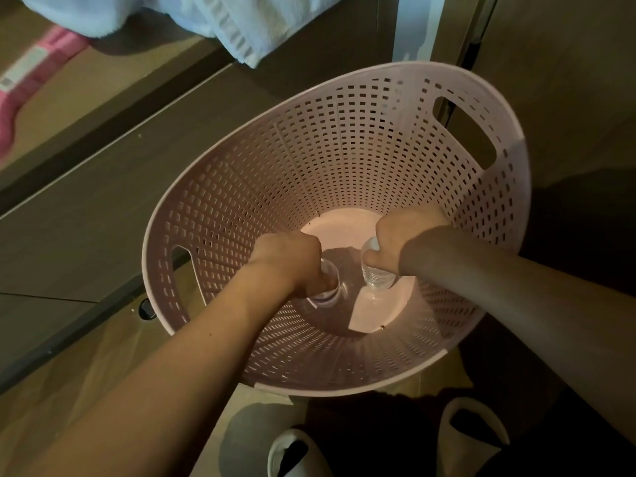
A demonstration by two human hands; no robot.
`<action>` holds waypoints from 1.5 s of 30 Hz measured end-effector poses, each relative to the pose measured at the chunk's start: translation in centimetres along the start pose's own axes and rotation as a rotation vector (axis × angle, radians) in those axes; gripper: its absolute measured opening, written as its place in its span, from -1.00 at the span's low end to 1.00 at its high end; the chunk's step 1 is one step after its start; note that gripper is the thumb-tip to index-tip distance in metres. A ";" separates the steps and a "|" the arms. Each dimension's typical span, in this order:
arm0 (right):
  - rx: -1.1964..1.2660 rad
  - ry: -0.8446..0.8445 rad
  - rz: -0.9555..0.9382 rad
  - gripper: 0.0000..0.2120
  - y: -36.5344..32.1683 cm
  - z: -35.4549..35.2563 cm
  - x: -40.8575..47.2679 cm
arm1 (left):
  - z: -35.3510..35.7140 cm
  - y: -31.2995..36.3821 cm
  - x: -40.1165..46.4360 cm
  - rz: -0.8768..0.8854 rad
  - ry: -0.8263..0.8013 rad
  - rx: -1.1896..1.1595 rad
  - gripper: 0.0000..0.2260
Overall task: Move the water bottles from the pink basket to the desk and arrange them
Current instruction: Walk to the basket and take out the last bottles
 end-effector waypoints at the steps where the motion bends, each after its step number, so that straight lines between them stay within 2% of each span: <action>1: 0.006 0.024 0.004 -0.55 0.0 -0.2 0.2 | -0.1 -0.3 0.1 -0.016 0.011 -0.020 -0.62; 8: 0.054 0.139 0.044 -0.55 0.6 -2.1 1.6 | -0.7 -1.5 0.6 -0.122 0.103 -0.178 -0.59; 14: 0.302 0.104 0.152 -0.55 1.0 -9.4 -1.8 | -7.1 -4.1 -4.1 -0.250 0.199 -0.349 -0.60; 18: 0.534 0.192 0.109 -0.59 1.8 -19.0 -8.0 | -15.2 -7.1 -10.8 -0.306 0.252 -0.422 -0.54; 22: 0.479 0.184 0.054 -0.51 2.4 -31.6 -15.7 | -25.3 -11.1 -19.3 -0.322 0.291 -0.411 -0.59; 26: 0.421 0.137 0.021 -0.54 2.2 -44.5 -24.0 | -36.7 -15.0 -29.4 -0.324 0.376 -0.435 -0.59; 32: 0.420 0.163 0.020 -0.49 1.9 -59.5 -35.2 | -51.0 -19.5 -44.1 -0.485 0.578 -0.508 -0.55; 37: 0.381 0.374 0.011 -0.54 0.0 -64.3 -40.1 | -53.9 -21.7 -49.9 -0.581 0.742 -0.562 -0.54; 45: 0.383 0.525 -0.126 -0.56 -4.8 -67.1 -43.5 | -52.2 -23.7 -55.6 -0.650 0.784 -0.605 -0.53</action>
Point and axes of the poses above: each hand's wrist, its own x-axis towards the middle knuckle, its own z-axis out of the palm, y = z × x, the point moved 2 cm from there along x, towards the middle knuckle, and after that the axes turned 7 degrees about x, right-handed, at the moved point
